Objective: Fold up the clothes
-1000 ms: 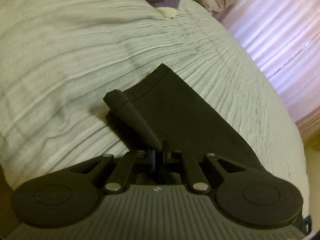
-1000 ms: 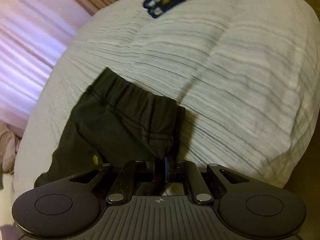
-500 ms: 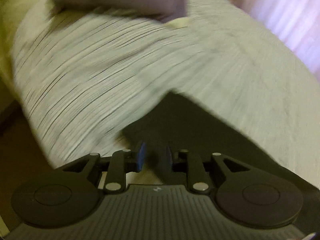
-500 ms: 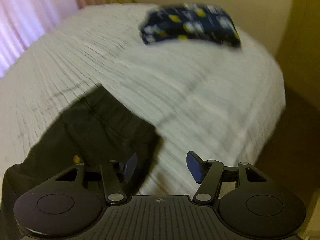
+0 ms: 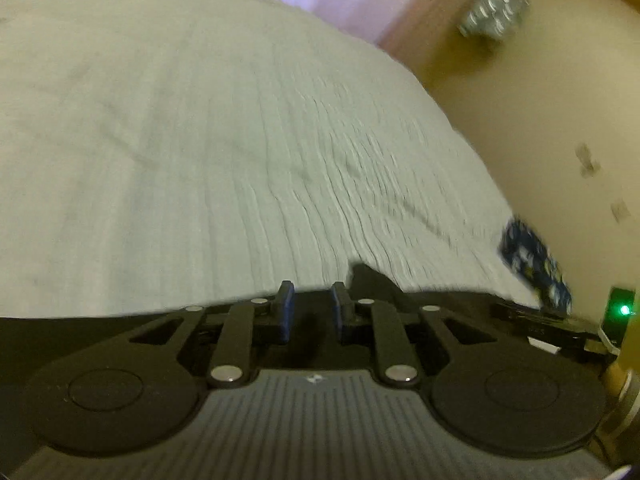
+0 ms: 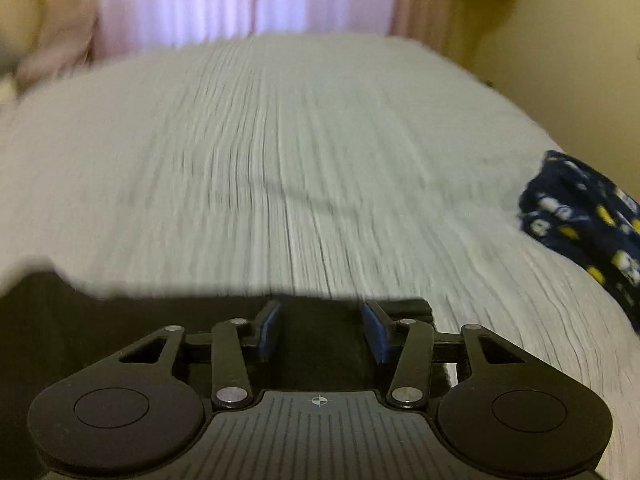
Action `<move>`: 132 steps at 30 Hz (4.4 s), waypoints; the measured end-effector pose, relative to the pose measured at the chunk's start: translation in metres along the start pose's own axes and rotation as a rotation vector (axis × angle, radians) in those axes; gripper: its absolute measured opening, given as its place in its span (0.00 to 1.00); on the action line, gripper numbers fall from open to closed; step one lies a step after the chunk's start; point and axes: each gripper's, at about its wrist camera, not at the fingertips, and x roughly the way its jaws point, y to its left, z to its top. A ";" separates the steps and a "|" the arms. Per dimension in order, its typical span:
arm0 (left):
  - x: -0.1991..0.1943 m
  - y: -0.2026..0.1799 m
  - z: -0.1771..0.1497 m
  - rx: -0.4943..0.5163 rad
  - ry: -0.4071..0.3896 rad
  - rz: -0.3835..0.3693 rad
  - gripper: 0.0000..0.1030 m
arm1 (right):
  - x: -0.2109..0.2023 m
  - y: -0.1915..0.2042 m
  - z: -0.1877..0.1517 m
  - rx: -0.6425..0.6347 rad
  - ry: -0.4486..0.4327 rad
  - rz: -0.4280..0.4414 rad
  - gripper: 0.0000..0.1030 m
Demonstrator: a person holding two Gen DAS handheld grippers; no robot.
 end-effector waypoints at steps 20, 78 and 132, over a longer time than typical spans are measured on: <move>0.035 0.011 -0.023 0.167 0.066 0.120 0.11 | 0.023 0.094 0.010 -0.189 0.035 0.154 0.46; -0.128 0.135 -0.149 0.154 -0.242 0.232 0.11 | -0.081 0.096 -0.170 -0.023 -0.341 -0.012 0.44; -0.323 0.031 -0.296 0.080 -0.351 0.569 0.52 | -0.308 0.186 -0.250 0.185 -0.404 0.102 0.88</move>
